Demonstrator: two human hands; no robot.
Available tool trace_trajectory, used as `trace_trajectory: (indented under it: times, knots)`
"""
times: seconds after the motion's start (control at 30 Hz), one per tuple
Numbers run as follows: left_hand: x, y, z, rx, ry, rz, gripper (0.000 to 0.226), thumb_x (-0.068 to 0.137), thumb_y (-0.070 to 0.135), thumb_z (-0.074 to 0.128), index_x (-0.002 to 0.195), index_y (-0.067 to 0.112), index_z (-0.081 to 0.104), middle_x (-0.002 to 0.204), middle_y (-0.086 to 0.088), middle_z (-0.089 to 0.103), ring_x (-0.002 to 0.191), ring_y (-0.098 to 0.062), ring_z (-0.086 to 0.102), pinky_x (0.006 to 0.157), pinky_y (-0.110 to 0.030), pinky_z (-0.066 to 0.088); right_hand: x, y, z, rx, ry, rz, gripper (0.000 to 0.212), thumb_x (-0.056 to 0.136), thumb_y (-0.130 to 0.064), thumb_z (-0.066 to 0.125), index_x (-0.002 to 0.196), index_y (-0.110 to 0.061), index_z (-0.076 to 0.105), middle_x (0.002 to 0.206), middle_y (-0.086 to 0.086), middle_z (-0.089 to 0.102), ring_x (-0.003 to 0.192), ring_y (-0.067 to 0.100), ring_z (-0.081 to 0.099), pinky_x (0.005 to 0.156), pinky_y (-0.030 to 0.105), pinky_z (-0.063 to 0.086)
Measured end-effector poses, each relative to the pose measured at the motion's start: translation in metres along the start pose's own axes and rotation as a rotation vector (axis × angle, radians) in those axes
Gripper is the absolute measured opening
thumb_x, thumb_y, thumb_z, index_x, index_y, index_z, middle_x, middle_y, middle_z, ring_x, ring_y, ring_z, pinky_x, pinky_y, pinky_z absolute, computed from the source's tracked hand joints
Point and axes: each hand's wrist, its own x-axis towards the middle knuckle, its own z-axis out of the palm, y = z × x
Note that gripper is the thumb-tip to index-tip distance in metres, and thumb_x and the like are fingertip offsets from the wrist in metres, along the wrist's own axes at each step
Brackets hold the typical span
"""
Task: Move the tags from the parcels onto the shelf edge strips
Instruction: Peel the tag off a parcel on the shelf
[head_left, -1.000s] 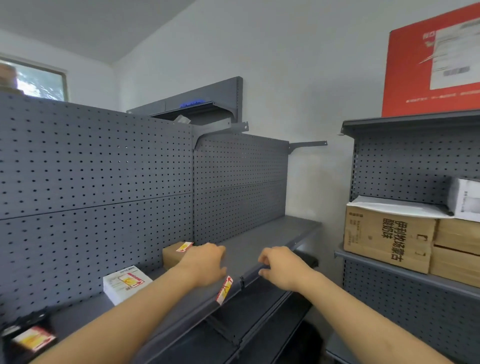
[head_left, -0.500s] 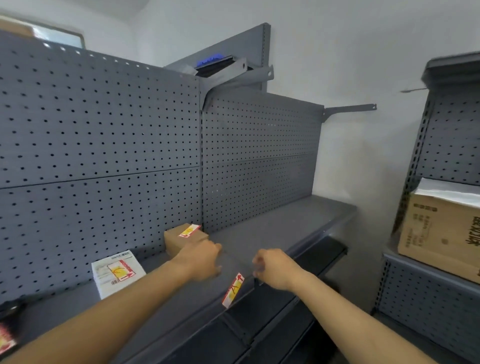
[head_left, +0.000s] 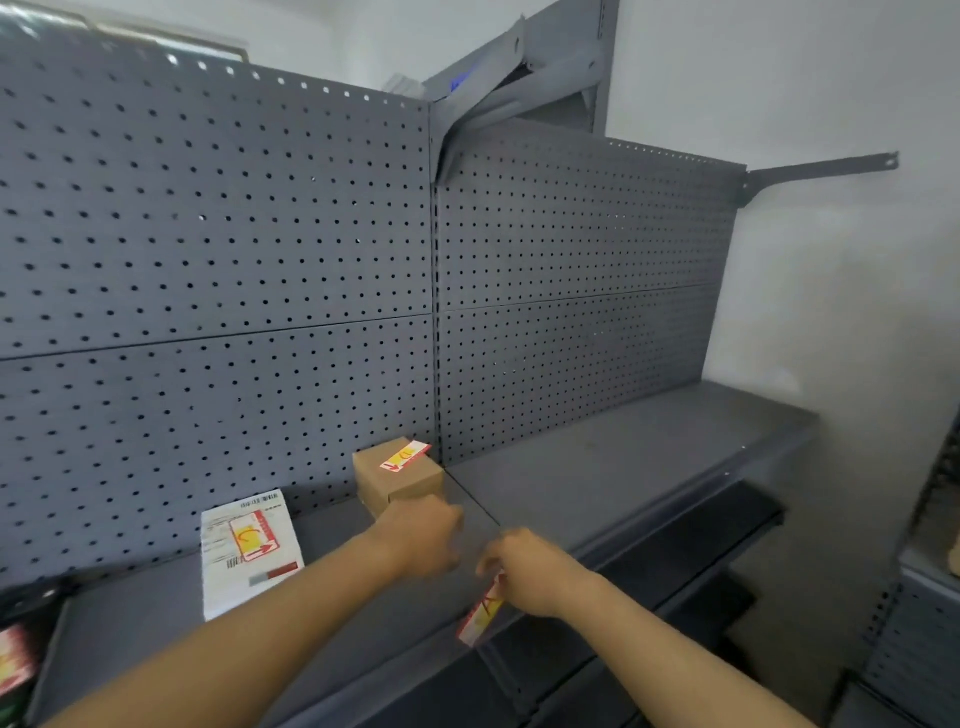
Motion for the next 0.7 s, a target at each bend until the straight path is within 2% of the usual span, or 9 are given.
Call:
trace_trajectory:
  times: [0.27,0.37,0.47,0.5,0.57,0.63,0.7]
  knots:
    - [0.008,-0.004,0.007,-0.008,-0.043,-0.092,0.032,0.091,0.032,0.057,0.115,0.012,0.058,0.107,-0.009,0.065,0.092,-0.024,0.062,0.069,-0.028,0.045,0.014,0.007,-0.001,-0.061,-0.113,-0.105,0.024,0.090,-0.009,0.054,0.102,-0.016,0.073,0.112,0.008,0.068,0.102,0.025,0.062,0.087,0.033,0.050]
    - [0.010,-0.005,0.004,-0.024,-0.047,-0.130,0.025,0.091,0.028,0.053,0.104,0.009,0.062,0.099,-0.009,0.066,0.077,-0.020,0.056,0.054,-0.020,0.037,0.016,0.010,-0.006,-0.061,-0.119,-0.138,0.023,0.090,-0.011,0.054,0.099,-0.016,0.074,0.109,0.005,0.069,0.100,0.023,0.062,0.085,0.033,0.051]
    - [0.010,-0.005,0.001,-0.030,-0.022,-0.178,0.022,0.089,0.028,0.055,0.094,0.008,0.061,0.082,-0.004,0.059,0.068,-0.015,0.050,0.050,-0.020,0.034,0.017,0.011,-0.012,-0.057,-0.106,-0.160,0.023,0.089,-0.009,0.053,0.098,-0.016,0.074,0.109,0.004,0.070,0.100,0.021,0.062,0.088,0.035,0.053]
    - [0.009,-0.005,0.000,-0.024,-0.016,-0.184,0.023,0.089,0.029,0.055,0.097,0.008,0.061,0.082,-0.002,0.058,0.069,-0.016,0.052,0.052,-0.022,0.038,0.017,0.011,-0.015,-0.049,-0.093,-0.165,0.023,0.089,-0.009,0.053,0.097,-0.016,0.074,0.108,0.004,0.070,0.101,0.021,0.062,0.089,0.035,0.053]
    - [0.007,-0.007,-0.002,-0.020,-0.011,-0.190,0.030,0.089,0.031,0.055,0.110,0.010,0.061,0.097,-0.005,0.065,0.084,-0.021,0.061,0.066,-0.031,0.051,0.017,0.012,-0.024,-0.020,-0.060,-0.171,0.022,0.089,-0.009,0.054,0.098,-0.015,0.073,0.108,0.004,0.071,0.100,0.021,0.063,0.089,0.035,0.053]
    - [0.003,-0.010,-0.005,-0.006,0.002,-0.193,0.035,0.089,0.034,0.055,0.118,0.014,0.058,0.111,-0.006,0.066,0.096,-0.024,0.063,0.080,-0.036,0.054,0.017,0.014,-0.036,0.021,-0.026,-0.170,0.019,0.090,-0.011,0.055,0.099,-0.015,0.072,0.108,0.005,0.070,0.099,0.021,0.063,0.090,0.038,0.054]
    - [-0.002,-0.014,-0.009,0.027,0.018,-0.201,0.036,0.090,0.037,0.055,0.120,0.017,0.056,0.113,-0.006,0.065,0.098,-0.025,0.063,0.082,-0.038,0.054,0.019,0.014,-0.048,0.058,0.009,-0.177,0.018,0.090,-0.012,0.056,0.099,-0.014,0.071,0.108,0.005,0.070,0.099,0.020,0.063,0.090,0.039,0.054]
